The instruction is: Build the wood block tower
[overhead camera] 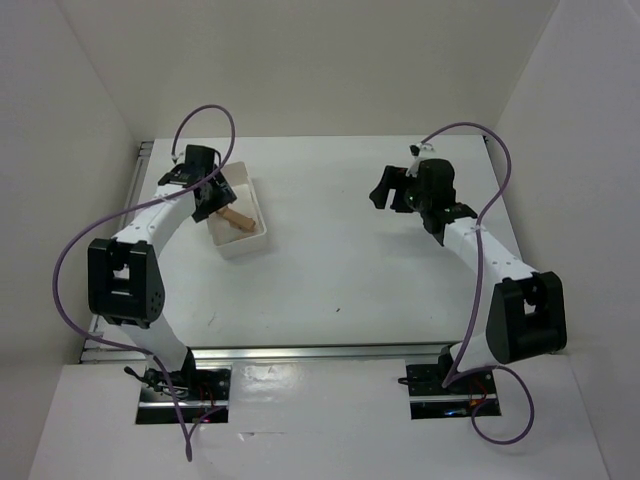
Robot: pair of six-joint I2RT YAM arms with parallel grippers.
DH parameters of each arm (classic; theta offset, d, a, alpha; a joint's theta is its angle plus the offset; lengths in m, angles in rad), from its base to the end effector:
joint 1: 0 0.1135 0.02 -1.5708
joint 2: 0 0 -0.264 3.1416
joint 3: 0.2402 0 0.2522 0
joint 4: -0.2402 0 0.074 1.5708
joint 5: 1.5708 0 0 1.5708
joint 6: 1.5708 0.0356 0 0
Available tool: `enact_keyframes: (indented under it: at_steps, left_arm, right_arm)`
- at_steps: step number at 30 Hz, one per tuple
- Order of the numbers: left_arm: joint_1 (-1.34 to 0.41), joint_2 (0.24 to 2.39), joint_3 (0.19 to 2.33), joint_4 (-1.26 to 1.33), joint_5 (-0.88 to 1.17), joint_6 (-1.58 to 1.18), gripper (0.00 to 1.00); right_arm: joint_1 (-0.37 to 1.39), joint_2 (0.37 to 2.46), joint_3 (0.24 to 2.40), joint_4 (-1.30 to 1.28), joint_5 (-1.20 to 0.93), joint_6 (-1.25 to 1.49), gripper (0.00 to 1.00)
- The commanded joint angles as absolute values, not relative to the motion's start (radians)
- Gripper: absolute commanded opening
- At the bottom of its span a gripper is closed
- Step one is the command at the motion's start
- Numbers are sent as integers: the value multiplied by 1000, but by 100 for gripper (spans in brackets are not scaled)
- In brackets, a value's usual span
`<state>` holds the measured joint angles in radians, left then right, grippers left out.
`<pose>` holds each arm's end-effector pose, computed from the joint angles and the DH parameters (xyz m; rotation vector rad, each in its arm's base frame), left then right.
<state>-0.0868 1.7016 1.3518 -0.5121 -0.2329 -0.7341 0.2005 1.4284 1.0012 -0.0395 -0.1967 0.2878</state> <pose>0.3751 -0.0244 0.2652 -0.8624 2.2440 -0.0971 0.3197 0.0721 0.2789 -0.0352 2.0651 0.5043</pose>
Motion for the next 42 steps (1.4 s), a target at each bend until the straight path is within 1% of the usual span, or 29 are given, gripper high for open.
enact_keyframes:
  at_steps: [1,7,12,15,16,18,21,26,27,28,30,31,32,33,36,41,42]
  left_arm:
    - [-77,1712,1397,-546,-309,-730,77]
    - [-38,1726,1413,-604,-353,-730,76]
    - [-29,1706,1391,-563,-365,-697,76]
    - [-20,1758,1414,-572,-365,-696,70]
    - [-20,1779,1426,-572,-365,-696,66]
    - [-20,1845,1465,-586,-365,-696,63]
    - [-20,1925,1532,-617,-356,-696,55]
    - [-20,1970,1568,-649,-376,-707,53]
    - [-20,1970,1557,-663,-385,-707,50]
    - [-20,1970,1546,-663,-385,-718,44]
    - [-20,1942,1504,-654,-385,-718,34]
    - [-20,1931,1491,-641,-385,-718,27]
    - [-20,1912,1480,-632,-385,-718,6]
    - [-20,1911,1480,-632,-385,-718,0]
    - [-20,1893,1519,-670,-431,-718,0]
    - [-61,1867,1646,-777,-704,-736,0]
    - [-61,1867,1717,-864,-794,-747,0]
  right_arm:
    - [201,1463,1041,-14,-161,262,85]
    - [201,1496,1051,-25,-141,262,85]
    - [201,1526,1071,-35,-141,253,86]
    - [201,1555,1083,-48,-132,253,86]
    - [201,1565,1092,-48,-132,253,86]
    - [201,1565,1092,-57,-132,253,86]
    - [201,1565,1101,-66,-132,253,86]
    - [201,1565,1101,-66,-103,244,86]
    - [201,1565,1101,-66,-103,244,86]
    - [201,1565,1111,-66,-103,244,86]
    - [201,1565,1111,-66,-103,244,86]
    - [201,1565,1111,-66,-103,244,86]
    - [201,1574,1111,-66,-103,244,86]
    - [201,1574,1111,-66,-103,244,86]
    - [201,1574,1111,-66,-103,235,86]
    - [201,1574,1101,-66,-83,235,86]
    - [201,1574,1101,-66,-71,235,86]
